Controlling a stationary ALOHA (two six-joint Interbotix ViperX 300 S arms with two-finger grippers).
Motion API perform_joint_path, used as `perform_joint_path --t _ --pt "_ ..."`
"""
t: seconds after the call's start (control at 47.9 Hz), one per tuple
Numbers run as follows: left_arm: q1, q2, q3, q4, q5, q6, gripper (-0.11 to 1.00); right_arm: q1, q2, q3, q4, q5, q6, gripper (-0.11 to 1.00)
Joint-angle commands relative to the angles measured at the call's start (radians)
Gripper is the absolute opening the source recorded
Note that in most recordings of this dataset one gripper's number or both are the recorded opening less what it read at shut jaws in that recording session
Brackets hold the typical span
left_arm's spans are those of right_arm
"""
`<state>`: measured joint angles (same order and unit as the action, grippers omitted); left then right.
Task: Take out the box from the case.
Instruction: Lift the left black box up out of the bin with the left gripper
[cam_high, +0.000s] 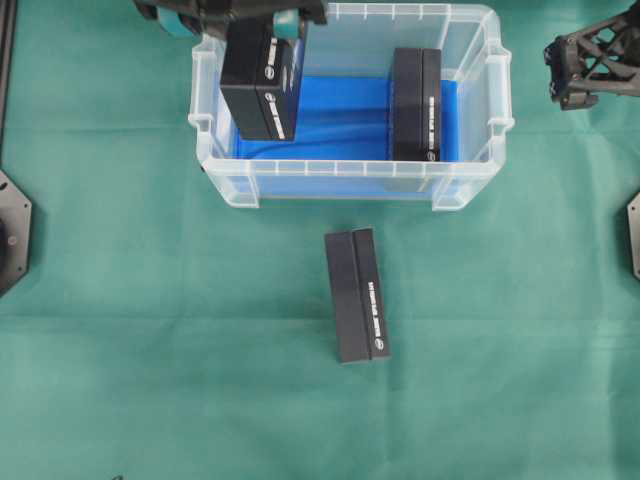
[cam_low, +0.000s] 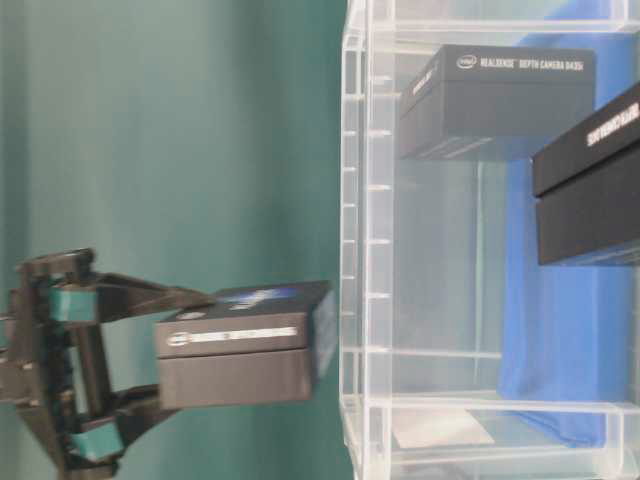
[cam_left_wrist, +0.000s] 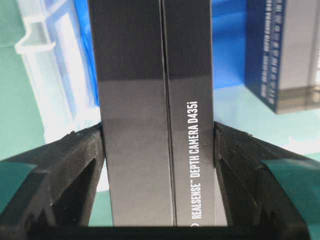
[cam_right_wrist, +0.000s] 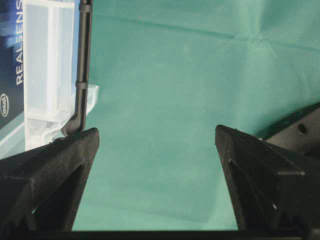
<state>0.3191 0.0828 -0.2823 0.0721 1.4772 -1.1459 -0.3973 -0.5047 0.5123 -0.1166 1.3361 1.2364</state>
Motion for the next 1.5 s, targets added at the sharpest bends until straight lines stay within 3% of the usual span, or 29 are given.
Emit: perform_joint_path --t 0.0,0.334,1.483 --pt "0.000 -0.040 -0.066 0.005 0.021 0.002 0.62 0.002 -0.009 -0.009 -0.005 -0.005 -0.002 0.92" --pt "-0.012 -0.029 -0.170 0.005 0.118 0.002 0.62 0.002 -0.009 -0.011 -0.005 -0.003 -0.002 0.92" --pt "-0.014 -0.035 -0.160 0.009 0.121 0.003 0.62 0.003 -0.009 -0.011 -0.005 -0.003 -0.003 0.92"
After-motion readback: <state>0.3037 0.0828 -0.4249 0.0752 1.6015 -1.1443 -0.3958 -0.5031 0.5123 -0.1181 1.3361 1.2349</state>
